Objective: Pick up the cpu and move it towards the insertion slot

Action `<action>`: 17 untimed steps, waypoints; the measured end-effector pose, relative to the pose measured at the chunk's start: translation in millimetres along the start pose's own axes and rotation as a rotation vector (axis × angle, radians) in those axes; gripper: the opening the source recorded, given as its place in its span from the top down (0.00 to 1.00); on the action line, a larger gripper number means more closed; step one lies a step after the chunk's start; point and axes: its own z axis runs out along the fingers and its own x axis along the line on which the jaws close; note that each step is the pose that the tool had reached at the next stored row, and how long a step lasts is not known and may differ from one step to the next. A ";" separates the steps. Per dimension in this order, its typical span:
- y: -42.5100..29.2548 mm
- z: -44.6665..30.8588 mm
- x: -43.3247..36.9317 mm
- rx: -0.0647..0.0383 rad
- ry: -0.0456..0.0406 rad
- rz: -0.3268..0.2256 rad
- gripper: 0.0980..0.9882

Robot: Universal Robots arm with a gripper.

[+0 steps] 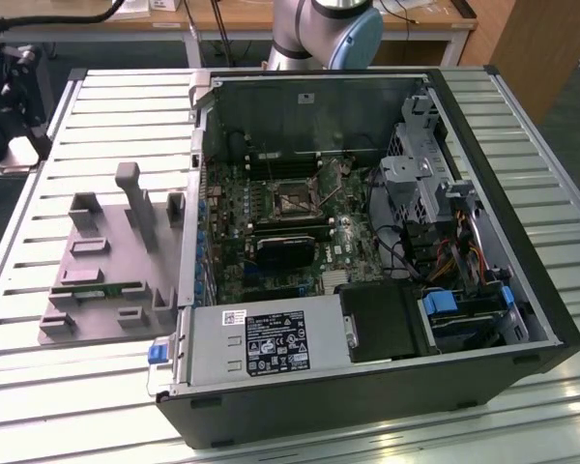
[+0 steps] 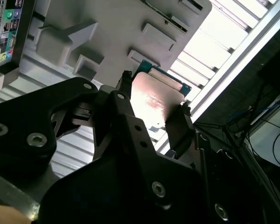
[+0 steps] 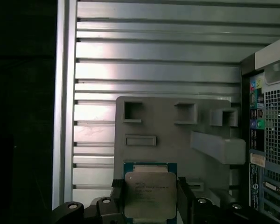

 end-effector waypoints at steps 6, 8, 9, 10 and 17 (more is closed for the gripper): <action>0.8 -20.6 -0.5 0.000 -0.0067 0.000 0.51; 1.0 -26.6 -0.7 0.000 -0.0102 0.000 0.51; 1.1 -29.2 -0.8 0.000 -0.0121 0.000 0.51; 1.1 -30.4 -0.7 0.000 -0.0133 0.000 0.51; 1.2 -30.6 -1.6 0.000 -0.0137 0.000 0.51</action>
